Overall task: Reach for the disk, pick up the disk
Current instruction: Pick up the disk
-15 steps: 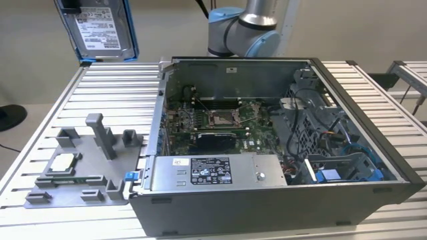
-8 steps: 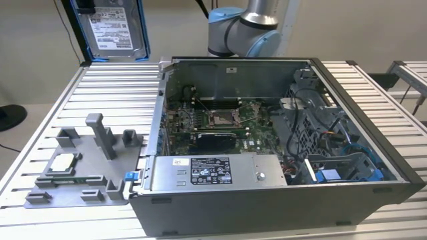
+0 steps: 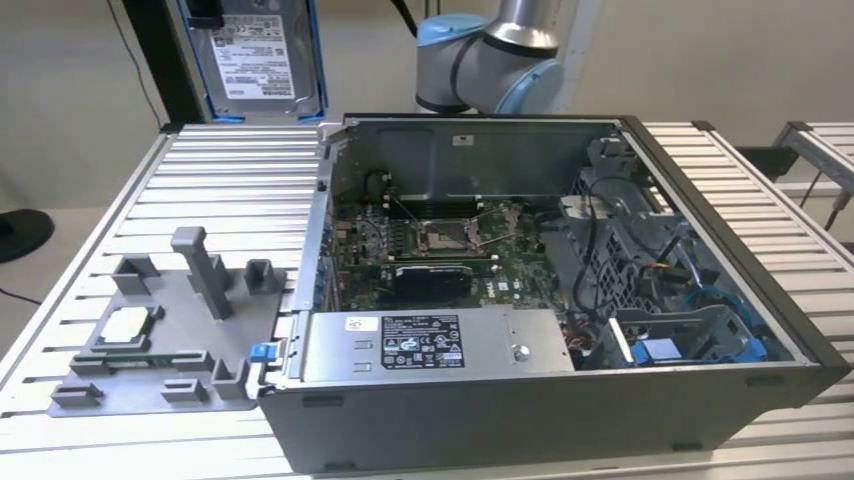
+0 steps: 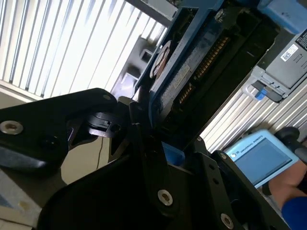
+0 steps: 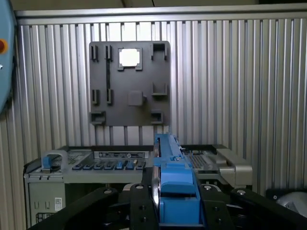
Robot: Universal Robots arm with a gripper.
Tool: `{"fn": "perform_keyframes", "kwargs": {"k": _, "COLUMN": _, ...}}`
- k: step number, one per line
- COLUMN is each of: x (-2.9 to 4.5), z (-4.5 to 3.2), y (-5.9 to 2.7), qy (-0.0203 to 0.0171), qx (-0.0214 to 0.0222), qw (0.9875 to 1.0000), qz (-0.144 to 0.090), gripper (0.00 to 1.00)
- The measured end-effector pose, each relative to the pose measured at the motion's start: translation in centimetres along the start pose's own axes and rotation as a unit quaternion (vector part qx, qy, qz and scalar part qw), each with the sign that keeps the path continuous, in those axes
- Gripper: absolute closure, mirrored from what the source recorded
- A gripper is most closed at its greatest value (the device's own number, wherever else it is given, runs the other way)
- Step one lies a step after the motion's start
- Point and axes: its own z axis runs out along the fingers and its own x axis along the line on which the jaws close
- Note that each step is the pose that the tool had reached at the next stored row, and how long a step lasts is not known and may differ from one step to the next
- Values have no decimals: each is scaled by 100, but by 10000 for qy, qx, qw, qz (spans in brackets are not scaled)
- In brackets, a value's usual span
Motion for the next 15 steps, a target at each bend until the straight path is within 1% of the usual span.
{"fn": "perform_keyframes", "kwargs": {"k": 15, "x": -22, "z": -2, "y": -530, "qy": 0, "qx": 0, "qw": 10000, "qz": 0, "gripper": 100}}
